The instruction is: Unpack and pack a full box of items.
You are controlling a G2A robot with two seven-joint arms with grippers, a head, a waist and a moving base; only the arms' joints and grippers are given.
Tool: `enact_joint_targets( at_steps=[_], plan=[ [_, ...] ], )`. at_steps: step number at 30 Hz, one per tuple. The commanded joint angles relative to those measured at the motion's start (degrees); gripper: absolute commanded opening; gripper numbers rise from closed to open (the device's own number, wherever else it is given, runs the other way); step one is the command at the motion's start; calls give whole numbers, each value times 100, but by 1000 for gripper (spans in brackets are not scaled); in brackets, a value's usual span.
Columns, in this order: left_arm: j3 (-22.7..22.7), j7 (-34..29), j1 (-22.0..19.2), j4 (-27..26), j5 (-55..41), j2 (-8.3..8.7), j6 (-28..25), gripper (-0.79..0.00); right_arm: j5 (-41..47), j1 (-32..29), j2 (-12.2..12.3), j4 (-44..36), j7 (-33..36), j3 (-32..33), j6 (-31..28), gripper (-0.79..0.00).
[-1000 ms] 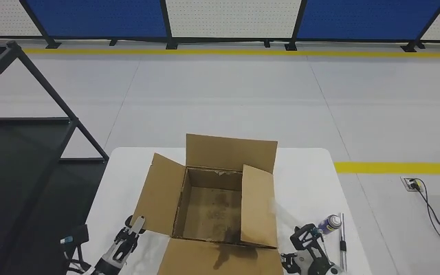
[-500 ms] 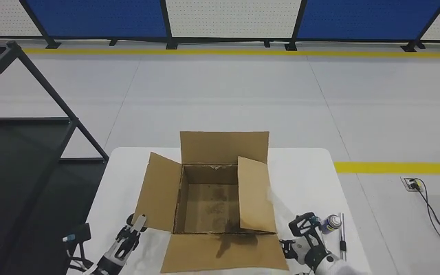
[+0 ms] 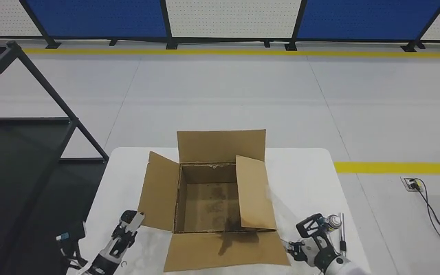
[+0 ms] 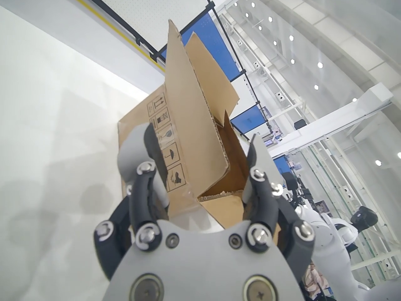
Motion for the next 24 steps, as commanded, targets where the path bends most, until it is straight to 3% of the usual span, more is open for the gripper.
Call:
enact_joint_targets(
  at_steps=[1,9,17,19,24],
  plan=[
    [-17,9,-20,-11,-27,1,39,-22,83,-90,13,-63,32,157,-59,0],
    [-128,30,-27,-66,-278,6,2,0,703,-542,89,-299,370,1236,-307,0],
    [-340,-276,-55,-27,-682,38,-64,0,1957,-1198,160,-195,970,2698,-750,0],
    [-337,-377,-69,-10,-690,46,-87,0,1955,-1251,185,-133,1347,2899,-638,0],
    [-303,-444,-87,13,-681,50,-113,0,1911,-1246,188,-130,1399,2926,-570,0]
  ],
)
